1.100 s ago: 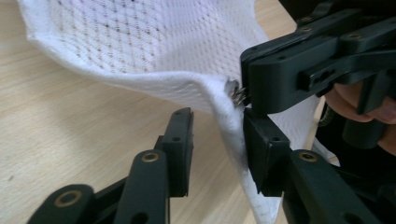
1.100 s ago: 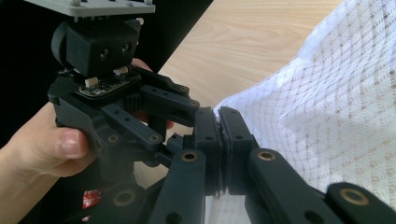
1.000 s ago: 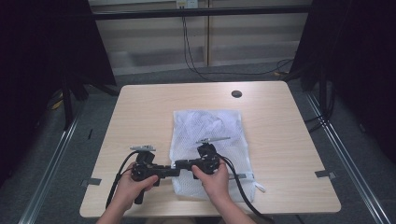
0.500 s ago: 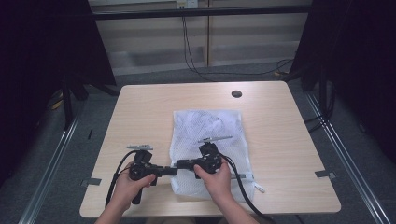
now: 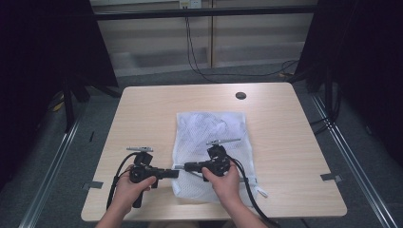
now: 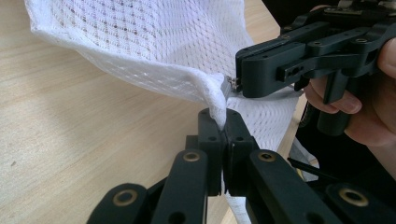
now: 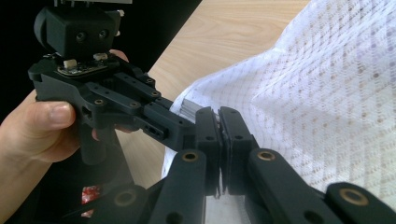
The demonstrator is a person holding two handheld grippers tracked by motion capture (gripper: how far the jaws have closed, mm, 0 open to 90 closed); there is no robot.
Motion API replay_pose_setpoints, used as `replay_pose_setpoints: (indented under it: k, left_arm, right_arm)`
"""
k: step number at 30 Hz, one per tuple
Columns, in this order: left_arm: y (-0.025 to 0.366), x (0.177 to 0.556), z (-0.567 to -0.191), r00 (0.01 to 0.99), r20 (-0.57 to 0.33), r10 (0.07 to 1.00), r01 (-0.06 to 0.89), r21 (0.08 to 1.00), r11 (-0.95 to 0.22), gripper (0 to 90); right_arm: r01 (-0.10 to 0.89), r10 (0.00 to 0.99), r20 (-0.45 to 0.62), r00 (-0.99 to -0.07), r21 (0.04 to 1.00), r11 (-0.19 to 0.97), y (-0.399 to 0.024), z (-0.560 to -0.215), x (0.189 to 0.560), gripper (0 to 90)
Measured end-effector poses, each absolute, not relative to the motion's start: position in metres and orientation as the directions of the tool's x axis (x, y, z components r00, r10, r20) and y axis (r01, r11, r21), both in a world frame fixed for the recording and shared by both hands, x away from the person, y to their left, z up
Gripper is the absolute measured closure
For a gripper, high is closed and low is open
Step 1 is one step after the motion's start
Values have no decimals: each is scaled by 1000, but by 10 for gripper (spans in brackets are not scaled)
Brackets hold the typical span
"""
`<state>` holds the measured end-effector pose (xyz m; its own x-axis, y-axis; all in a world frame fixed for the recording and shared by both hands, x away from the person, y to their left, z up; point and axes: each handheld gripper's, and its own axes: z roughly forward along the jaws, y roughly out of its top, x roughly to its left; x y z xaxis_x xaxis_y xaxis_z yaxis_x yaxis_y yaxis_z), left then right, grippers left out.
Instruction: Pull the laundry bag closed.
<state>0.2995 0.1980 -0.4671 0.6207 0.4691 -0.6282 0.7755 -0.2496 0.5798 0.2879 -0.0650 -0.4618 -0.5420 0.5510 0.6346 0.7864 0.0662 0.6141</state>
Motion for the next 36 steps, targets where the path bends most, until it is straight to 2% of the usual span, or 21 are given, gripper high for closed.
replay_pose_setpoints:
  k: [36]
  left_arm:
    - [198,297,-465,615,-619,490,774,593,-223,883]
  right_arm:
    - [790,595,619,-512,612,43,-99,-463,286,879]
